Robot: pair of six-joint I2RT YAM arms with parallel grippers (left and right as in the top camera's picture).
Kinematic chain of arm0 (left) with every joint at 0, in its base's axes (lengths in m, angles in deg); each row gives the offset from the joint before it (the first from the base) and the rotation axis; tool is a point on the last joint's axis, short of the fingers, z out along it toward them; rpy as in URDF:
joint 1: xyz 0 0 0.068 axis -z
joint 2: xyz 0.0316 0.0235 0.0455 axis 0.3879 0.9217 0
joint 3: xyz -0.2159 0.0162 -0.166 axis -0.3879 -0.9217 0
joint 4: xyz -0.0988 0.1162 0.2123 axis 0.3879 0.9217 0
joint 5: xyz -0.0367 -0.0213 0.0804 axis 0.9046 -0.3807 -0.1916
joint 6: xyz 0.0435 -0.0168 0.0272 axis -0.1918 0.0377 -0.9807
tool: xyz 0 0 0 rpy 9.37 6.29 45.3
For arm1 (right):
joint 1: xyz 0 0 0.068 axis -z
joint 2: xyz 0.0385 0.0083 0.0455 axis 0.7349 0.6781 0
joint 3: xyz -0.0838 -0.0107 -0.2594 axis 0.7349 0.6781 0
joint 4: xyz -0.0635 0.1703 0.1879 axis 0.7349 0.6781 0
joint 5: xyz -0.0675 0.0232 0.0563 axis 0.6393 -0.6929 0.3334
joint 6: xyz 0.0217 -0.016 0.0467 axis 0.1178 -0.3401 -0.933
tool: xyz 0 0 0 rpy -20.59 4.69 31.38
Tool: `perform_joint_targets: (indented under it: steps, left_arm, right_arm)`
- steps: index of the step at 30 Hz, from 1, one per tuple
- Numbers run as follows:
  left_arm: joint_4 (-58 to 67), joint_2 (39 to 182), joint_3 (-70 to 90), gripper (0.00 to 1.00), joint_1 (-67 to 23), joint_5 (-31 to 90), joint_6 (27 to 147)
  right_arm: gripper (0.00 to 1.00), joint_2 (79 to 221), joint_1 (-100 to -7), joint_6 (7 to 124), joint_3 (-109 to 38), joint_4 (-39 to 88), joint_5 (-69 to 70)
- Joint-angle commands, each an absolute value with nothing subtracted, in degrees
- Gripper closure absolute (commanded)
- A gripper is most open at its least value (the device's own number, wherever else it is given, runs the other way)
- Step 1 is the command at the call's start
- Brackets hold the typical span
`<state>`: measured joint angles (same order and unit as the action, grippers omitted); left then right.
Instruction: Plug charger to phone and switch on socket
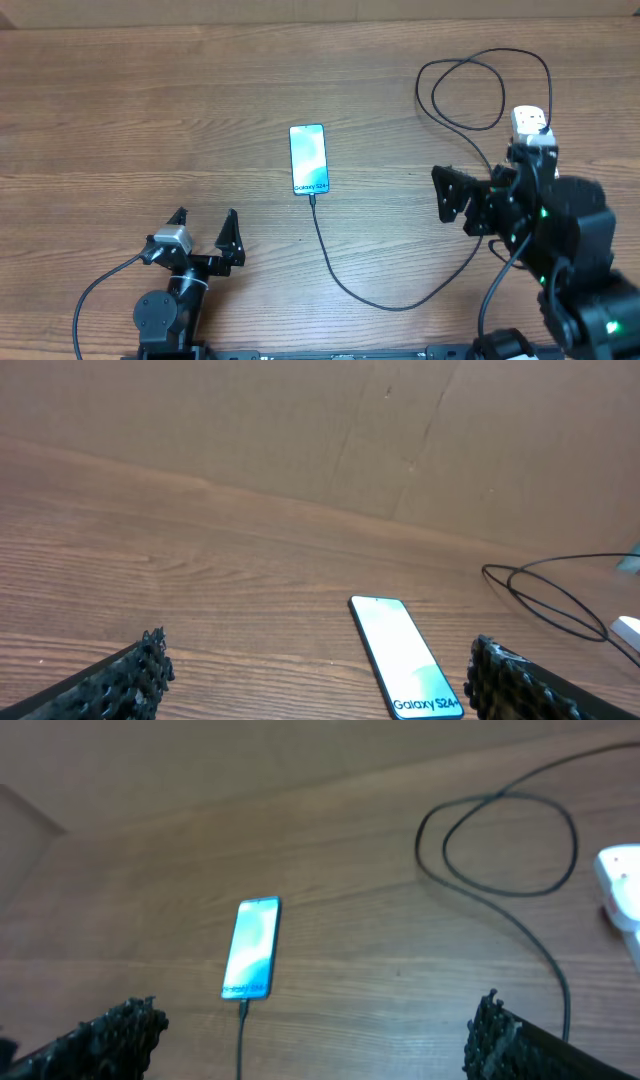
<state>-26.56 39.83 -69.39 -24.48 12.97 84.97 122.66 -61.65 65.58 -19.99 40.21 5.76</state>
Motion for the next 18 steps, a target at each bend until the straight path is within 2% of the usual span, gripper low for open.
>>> perform_joint_targets:
  steps: [1,18]
  left_arm:
    - [-26.54,39.17,-69.68,0.00,-24.91,12.80,83.68]
    - [-26.54,39.17,-69.68,0.00,-24.91,12.80,83.68]
  right_arm:
    - [0.00,115.71,-60.03,66.46,-11.86,35.07,6.70]
    - [0.00,87.89,-56.80,66.00,21.19,9.08,4.10]
